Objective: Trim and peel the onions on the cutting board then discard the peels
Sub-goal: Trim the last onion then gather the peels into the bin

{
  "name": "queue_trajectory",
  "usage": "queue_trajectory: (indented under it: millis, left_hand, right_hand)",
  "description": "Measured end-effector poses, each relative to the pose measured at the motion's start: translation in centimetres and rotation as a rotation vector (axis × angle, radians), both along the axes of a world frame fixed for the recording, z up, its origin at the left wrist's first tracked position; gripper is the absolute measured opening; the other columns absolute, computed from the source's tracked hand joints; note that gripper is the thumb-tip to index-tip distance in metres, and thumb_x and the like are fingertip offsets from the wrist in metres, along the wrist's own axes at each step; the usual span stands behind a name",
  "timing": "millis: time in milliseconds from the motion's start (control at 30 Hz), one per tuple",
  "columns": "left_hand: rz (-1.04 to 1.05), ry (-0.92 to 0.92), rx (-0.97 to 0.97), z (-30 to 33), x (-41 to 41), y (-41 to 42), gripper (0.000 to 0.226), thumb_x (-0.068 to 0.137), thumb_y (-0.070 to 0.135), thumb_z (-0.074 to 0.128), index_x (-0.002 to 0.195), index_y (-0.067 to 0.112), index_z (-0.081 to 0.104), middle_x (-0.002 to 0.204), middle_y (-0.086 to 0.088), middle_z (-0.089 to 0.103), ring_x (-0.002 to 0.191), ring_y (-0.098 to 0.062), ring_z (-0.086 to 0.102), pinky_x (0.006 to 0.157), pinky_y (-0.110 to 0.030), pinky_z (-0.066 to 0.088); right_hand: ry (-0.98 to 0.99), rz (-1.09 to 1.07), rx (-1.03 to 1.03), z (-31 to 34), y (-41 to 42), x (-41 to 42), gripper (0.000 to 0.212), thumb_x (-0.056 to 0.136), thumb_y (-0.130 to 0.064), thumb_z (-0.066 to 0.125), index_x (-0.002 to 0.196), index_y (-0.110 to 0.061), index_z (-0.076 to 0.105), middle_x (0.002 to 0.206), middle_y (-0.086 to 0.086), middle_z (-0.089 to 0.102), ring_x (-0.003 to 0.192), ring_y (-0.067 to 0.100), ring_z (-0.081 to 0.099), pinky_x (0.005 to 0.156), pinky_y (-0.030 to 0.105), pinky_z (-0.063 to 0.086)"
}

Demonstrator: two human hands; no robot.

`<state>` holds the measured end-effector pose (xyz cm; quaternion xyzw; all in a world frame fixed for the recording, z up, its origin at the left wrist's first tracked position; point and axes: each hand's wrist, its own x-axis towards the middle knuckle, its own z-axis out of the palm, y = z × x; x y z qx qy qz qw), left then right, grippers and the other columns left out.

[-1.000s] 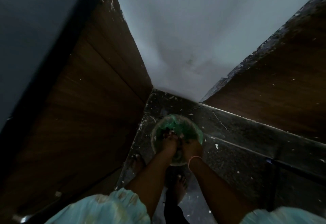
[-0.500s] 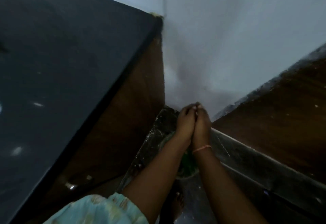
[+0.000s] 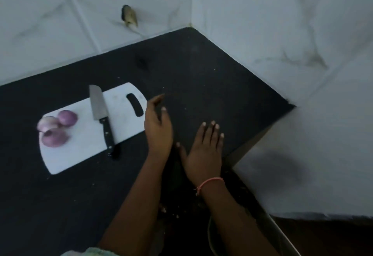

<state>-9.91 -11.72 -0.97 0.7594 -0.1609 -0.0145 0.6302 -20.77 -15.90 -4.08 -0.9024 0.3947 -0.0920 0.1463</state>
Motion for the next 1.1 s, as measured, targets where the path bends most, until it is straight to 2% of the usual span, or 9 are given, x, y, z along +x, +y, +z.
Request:
queue_trajectory:
  millis: [133, 267, 333, 533, 667, 767, 833, 967, 1100]
  left_hand:
    - [0.113, 0.075, -0.120, -1.2, 1.0, 2.0, 0.040, 0.099, -0.004, 0.041, 0.129, 0.017, 0.056, 0.124, 0.015, 0.059, 0.119, 0.009, 0.053, 0.100, -0.010, 0.040]
    - [0.059, 0.070, -0.077, -1.5, 1.1, 1.4, 0.042, 0.097, -0.004, 0.042, 0.129, 0.019, 0.055, 0.122, 0.009, 0.060, 0.109, 0.008, 0.056, 0.092, -0.010, 0.043]
    - [0.014, 0.024, -0.023, -1.6, 1.1, 1.1, 0.041, 0.097, -0.002, 0.044, 0.130, 0.018, 0.056, 0.127, 0.008, 0.059, 0.117, 0.003, 0.054, 0.099, -0.015, 0.043]
    - [-0.030, 0.017, 0.015, -1.7, 1.4, 1.5, 0.037, 0.096, -0.001, 0.045, 0.129, 0.011, 0.057, 0.129, -0.001, 0.061, 0.123, -0.012, 0.055, 0.109, -0.026, 0.041]
    - [-0.061, 0.013, 0.042, -1.3, 1.3, 1.6, 0.037, 0.095, -0.001, 0.045, 0.127, 0.014, 0.057, 0.127, 0.001, 0.060, 0.120, -0.007, 0.054, 0.107, -0.020, 0.040]
    - [-0.061, -0.001, 0.068, -1.1, 1.0, 2.1, 0.039, 0.091, -0.003, 0.046, 0.125, 0.012, 0.059, 0.125, -0.002, 0.062, 0.117, -0.010, 0.055, 0.103, -0.015, 0.038]
    - [-0.060, -0.005, 0.060, -0.9, 0.9, 2.2, 0.039, 0.090, -0.005, 0.046, 0.124, 0.009, 0.060, 0.123, -0.004, 0.062, 0.114, -0.011, 0.056, 0.102, -0.018, 0.041]
    - [-0.084, -0.070, 0.049, -1.0, 0.4, 2.3, 0.037, 0.090, -0.005, 0.046, 0.120, 0.010, 0.062, 0.124, -0.006, 0.062, 0.125, -0.017, 0.055, 0.108, -0.034, 0.043]
    - [-0.197, -0.100, 0.021, -1.4, -4.1, 1.9, 0.037, 0.089, -0.007, 0.046, 0.118, 0.010, 0.062, 0.125, -0.008, 0.063, 0.136, -0.018, 0.048, 0.113, -0.027, 0.038]
  right_hand:
    - [0.009, 0.009, -0.107, -0.4, -0.4, 3.5, 0.092, 0.092, -0.065, 0.021, 0.152, 0.005, 0.012, 0.159, 0.024, 0.015, 0.149, 0.033, 0.013, 0.122, 0.049, 0.006]
    - [0.111, 0.120, -0.091, 0.3, -2.4, 7.0, 0.094, 0.089, -0.066, -0.001, 0.153, 0.002, 0.004, 0.161, 0.021, 0.010, 0.151, 0.030, 0.007, 0.122, 0.046, 0.003]
    - [0.146, 0.212, -0.089, 0.5, -3.7, 8.4, 0.089, 0.089, -0.062, -0.005, 0.154, -0.002, 0.000, 0.163, 0.017, 0.006, 0.151, 0.027, 0.003, 0.122, 0.044, 0.000]
    - [0.001, 0.479, 0.026, 2.0, -5.3, 9.7, 0.045, 0.102, -0.017, 0.043, 0.147, -0.011, 0.041, 0.156, 0.007, 0.034, 0.147, 0.021, 0.027, 0.120, 0.030, 0.016]
    - [0.012, 0.377, 0.010, 3.0, -3.5, 6.9, 0.039, 0.099, -0.009, 0.044, 0.137, -0.006, 0.051, 0.145, 0.012, 0.047, 0.135, 0.023, 0.042, 0.106, 0.032, 0.038]
    - [0.024, 0.331, -0.081, 3.9, -2.5, 5.0, 0.021, 0.091, -0.001, 0.051, 0.104, 0.002, 0.068, 0.112, 0.019, 0.064, 0.105, 0.034, 0.060, 0.085, 0.037, 0.050]
    - [0.036, 0.310, -0.118, 5.1, -2.4, 4.4, 0.016, 0.088, 0.002, 0.052, 0.086, 0.005, 0.067, 0.096, 0.023, 0.064, 0.091, 0.038, 0.062, 0.074, 0.039, 0.050]
    - [0.153, 0.311, -0.161, 6.9, -1.7, 2.1, 0.020, 0.095, -0.005, 0.046, 0.089, -0.001, 0.064, 0.101, 0.018, 0.062, 0.096, 0.034, 0.060, 0.078, 0.039, 0.047]
    - [0.141, 0.279, -0.103, 6.2, -1.3, -1.4, 0.018, 0.093, -0.006, 0.049, 0.088, -0.002, 0.065, 0.100, 0.016, 0.064, 0.094, 0.033, 0.062, 0.076, 0.037, 0.047]
